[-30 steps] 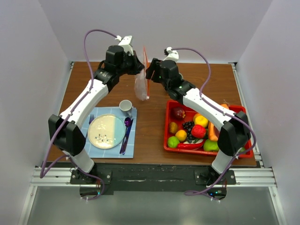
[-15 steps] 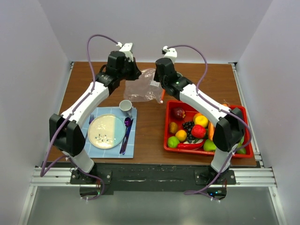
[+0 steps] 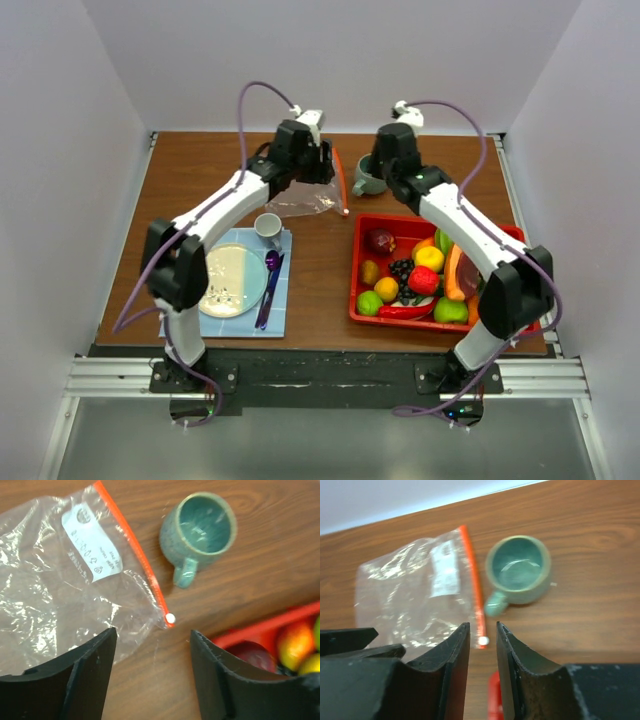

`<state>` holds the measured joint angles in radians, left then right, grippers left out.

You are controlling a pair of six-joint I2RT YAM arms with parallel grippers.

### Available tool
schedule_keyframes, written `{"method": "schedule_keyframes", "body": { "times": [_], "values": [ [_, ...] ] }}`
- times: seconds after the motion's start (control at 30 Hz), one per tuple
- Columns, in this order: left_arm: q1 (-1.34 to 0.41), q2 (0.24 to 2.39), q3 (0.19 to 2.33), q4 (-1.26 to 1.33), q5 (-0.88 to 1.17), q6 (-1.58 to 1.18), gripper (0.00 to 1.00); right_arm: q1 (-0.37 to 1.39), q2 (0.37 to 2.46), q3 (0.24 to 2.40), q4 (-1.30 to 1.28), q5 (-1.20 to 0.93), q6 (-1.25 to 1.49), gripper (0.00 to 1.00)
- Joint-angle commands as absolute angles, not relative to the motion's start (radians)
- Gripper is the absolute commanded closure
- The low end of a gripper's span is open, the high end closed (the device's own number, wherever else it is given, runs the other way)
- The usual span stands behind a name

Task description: Place the food in the zip-top bag and seal the zipper

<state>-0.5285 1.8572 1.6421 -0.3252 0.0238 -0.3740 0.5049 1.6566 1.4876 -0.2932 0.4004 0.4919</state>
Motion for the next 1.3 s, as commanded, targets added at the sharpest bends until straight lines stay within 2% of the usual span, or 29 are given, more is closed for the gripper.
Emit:
{"method": "schedule_keyframes", "body": {
  "times": [0.0,0.1,0.23,0.33,0.43,0.5,0.53,0.6,0.63,0.7,0.73,0.97,1.2,1.23,1.27],
  "values": [
    [-0.560,2.020,1.778,-0.399,-0.205,-0.322,0.30,0.472,1.531,1.410,-0.279,0.365,0.517,0.66],
    [-0.558,2.136,1.888,-0.469,-0.327,-0.269,0.22,0.457,1.473,1.368,-0.291,0.367,0.511,0.62],
    [-0.560,2.238,1.966,-0.494,-0.348,-0.226,0.14,0.451,1.424,1.332,-0.284,0.345,0.508,0.58],
    [-0.558,2.307,2.029,-0.506,-0.367,-0.216,0.13,0.451,1.424,1.328,-0.284,0.322,0.515,0.58],
    [-0.560,2.353,2.048,-0.485,-0.393,-0.206,0.18,0.451,1.436,1.321,-0.276,0.285,0.528,0.58],
    [-0.558,2.355,2.022,-0.453,-0.400,-0.203,0.26,0.449,1.440,1.313,-0.270,0.275,0.532,0.58],
    [-0.558,2.355,1.994,-0.419,-0.405,-0.199,0.40,0.449,1.443,1.307,-0.268,0.273,0.535,0.58],
    [-0.557,2.353,1.974,-0.399,-0.414,-0.196,0.58,0.451,1.447,1.302,-0.264,0.262,0.537,0.58],
    [-0.555,2.350,1.953,-0.379,-0.413,-0.192,0.74,0.453,1.448,1.298,-0.262,0.259,0.535,0.58],
    [-0.551,2.326,1.931,-0.344,-0.411,-0.186,0.88,0.451,1.456,1.296,-0.262,0.253,0.537,0.58],
    [-0.548,2.313,1.915,-0.335,-0.410,-0.183,1.00,0.451,1.456,1.296,-0.261,0.250,0.537,0.58],
    [-0.477,2.148,1.849,-0.270,-0.289,-0.173,1.00,0.451,1.491,1.330,-0.264,0.221,0.525,0.58],
    [-0.428,2.131,1.890,-0.345,-0.252,-0.133,1.00,0.449,1.517,1.353,-0.272,0.184,0.526,0.57],
    [-0.423,2.132,1.900,-0.354,-0.214,-0.132,0.95,0.449,1.520,1.353,-0.270,0.183,0.526,0.57],
    [-0.431,2.146,1.917,-0.366,-0.177,-0.138,0.81,0.451,1.523,1.354,-0.270,0.180,0.526,0.57]
  ]
}}
